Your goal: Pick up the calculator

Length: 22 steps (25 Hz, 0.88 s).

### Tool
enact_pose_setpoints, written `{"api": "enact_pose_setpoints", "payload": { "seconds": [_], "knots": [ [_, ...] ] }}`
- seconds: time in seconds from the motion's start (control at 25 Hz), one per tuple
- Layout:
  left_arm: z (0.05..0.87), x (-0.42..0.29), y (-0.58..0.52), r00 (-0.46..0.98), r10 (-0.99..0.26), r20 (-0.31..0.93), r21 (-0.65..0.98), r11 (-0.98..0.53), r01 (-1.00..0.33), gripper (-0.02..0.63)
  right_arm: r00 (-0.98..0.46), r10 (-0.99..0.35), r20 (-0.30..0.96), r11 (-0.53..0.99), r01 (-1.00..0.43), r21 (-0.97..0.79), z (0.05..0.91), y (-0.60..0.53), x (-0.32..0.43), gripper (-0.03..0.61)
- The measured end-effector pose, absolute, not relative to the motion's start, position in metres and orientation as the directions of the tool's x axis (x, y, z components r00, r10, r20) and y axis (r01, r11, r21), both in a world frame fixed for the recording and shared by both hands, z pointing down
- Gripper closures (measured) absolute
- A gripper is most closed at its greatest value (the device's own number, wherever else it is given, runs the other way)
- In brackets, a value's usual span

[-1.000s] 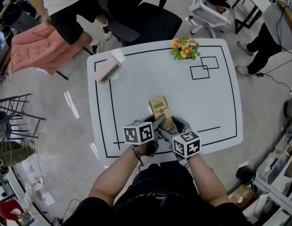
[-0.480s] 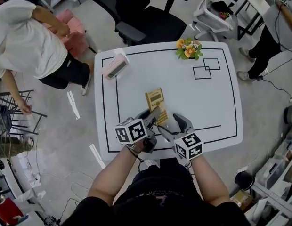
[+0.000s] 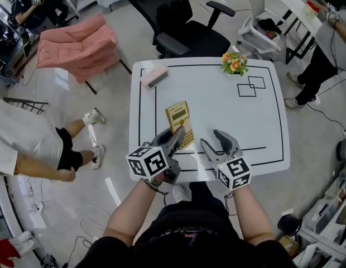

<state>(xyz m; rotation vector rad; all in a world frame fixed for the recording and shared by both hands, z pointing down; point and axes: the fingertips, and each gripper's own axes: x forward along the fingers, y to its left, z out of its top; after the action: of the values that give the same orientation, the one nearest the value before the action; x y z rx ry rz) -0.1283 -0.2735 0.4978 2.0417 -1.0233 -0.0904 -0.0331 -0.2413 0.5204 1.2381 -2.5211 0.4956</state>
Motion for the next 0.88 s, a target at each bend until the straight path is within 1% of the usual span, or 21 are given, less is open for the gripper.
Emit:
{"api": "enact_pose_setpoints", "payload": {
  "seconds": [0.16, 0.2, 0.4, 0.6, 0.72, 0.88],
  "knots": [
    [0.472, -0.147, -0.250, 0.654, -0.719, 0.237, 0.656, -0.378, -0.653, 0.534, -0.532, -0.776, 0.338, 0.532, -0.841, -0.101, 0.489, -0.236, -0.032, 0.550],
    [0.466, -0.151, -0.243, 0.652, -0.723, 0.228, 0.644, -0.390, -0.658, 0.534, -0.525, -0.786, 0.326, 0.525, -0.846, -0.095, 0.482, -0.233, -0.032, 0.577],
    [0.439, -0.169, -0.205, 0.655, -0.730, 0.197, 0.597, -0.440, -0.670, 0.534, -0.517, -0.809, 0.279, 0.520, -0.851, -0.072, 0.451, -0.205, -0.039, 0.577],
    [0.422, -0.179, -0.167, 0.653, -0.731, 0.197, 0.529, -0.482, -0.698, 0.534, -0.505, -0.826, 0.251, 0.517, -0.856, -0.020, 0.427, -0.173, -0.046, 0.577],
    [0.415, -0.174, -0.146, 0.660, -0.726, 0.193, 0.499, -0.506, -0.703, 0.534, -0.505, -0.831, 0.233, 0.519, -0.855, 0.001, 0.414, -0.154, -0.045, 0.577],
    [0.410, -0.157, -0.120, 0.678, -0.711, 0.187, 0.499, -0.525, -0.689, 0.534, -0.510, -0.832, 0.218, 0.528, -0.849, 0.028, 0.403, -0.128, -0.036, 0.577]
  ]
}}
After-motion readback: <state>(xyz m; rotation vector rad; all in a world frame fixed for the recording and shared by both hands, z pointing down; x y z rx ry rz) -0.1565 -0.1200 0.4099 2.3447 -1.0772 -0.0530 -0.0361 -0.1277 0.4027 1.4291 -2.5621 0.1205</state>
